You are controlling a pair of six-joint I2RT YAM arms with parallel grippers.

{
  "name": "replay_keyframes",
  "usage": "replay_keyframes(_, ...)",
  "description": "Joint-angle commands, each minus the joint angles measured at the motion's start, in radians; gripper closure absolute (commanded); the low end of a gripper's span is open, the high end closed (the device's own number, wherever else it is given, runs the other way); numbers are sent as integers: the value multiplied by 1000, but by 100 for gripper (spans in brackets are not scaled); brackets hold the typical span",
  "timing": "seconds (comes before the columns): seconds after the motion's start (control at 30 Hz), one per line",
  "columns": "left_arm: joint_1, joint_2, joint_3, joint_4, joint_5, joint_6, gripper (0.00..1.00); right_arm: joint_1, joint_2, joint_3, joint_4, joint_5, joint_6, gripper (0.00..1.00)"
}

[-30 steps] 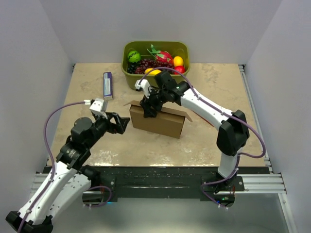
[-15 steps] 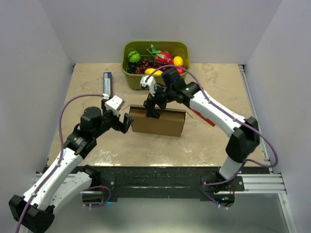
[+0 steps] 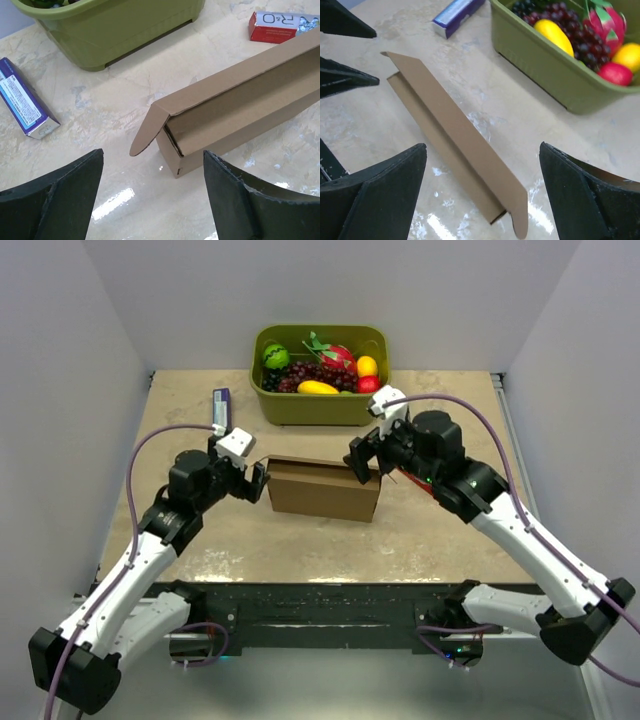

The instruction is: Fold the paper box

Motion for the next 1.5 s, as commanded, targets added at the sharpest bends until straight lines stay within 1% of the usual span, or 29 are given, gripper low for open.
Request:
replay_keyframes(0.0, 29, 19, 11, 57, 28, 21, 19, 1, -59, -71, -80, 199, 127, 5)
replay_keyframes(0.1, 52, 22, 10, 72, 43, 9, 24, 3, -74, -102, -106, 232, 150, 7)
replay_keyframes(0.23, 82, 28, 5, 97, 75, -4, 27, 3, -74, -142, -106, 243, 166, 9)
replay_keyframes(0.3, 89, 43, 7, 100, 86, -8, 28, 1, -65, -145, -112, 246, 166, 12)
replay_keyframes(0.37, 90, 56, 10, 100, 117, -8, 31, 1, -57, -143, -120, 249, 167, 15)
replay_keyframes(0.6, 93, 94, 2, 126, 152, -18, 32, 1, -40, -166, -135, 305, 178, 20)
replay_keyframes(0.8, 93, 105, 2, 144, 140, -25, 38, 1, -30, -182, -148, 338, 186, 27)
replay_keyframes(0.9, 93, 118, 1, 151, 158, -28, 42, 1, -20, -182, -158, 338, 189, 36)
replay_keyframes(0.93, 93, 122, 2, 151, 163, -31, 44, 3, -14, -180, -163, 338, 189, 41)
replay_keyframes(1.03, 93, 125, 4, 155, 169, -33, 53, 1, -13, -179, -172, 339, 190, 50)
replay_keyframes(1.07, 93, 126, 4, 158, 170, -33, 57, 1, -13, -179, -174, 339, 190, 55)
replay_keyframes(1.13, 93, 129, 2, 172, 187, -38, 58, 1, -14, -177, -174, 338, 190, 60)
replay_keyframes(1.2, 93, 142, 8, 171, 198, -42, 62, 1, -10, -172, -184, 333, 190, 63)
replay_keyframes(1.23, 93, 145, 10, 169, 204, -42, 65, 1, -10, -171, -189, 333, 190, 65)
replay_keyframes(1.27, 93, 143, 13, 167, 206, -42, 70, 1, -11, -174, -192, 336, 192, 67)
replay_keyframes(1.33, 93, 139, 11, 174, 209, -42, 73, 3, -11, -175, -195, 338, 192, 73)
replay_keyframes(1.37, 93, 137, 8, 177, 210, -42, 76, 1, -11, -174, -195, 336, 192, 74)
replay_keyframes(1.4, 93, 140, 10, 181, 215, -42, 78, 3, -11, -171, -198, 336, 192, 79)
replay_keyframes(1.47, 92, 148, 14, 183, 238, -42, 82, 1, -10, -165, -198, 329, 190, 81)
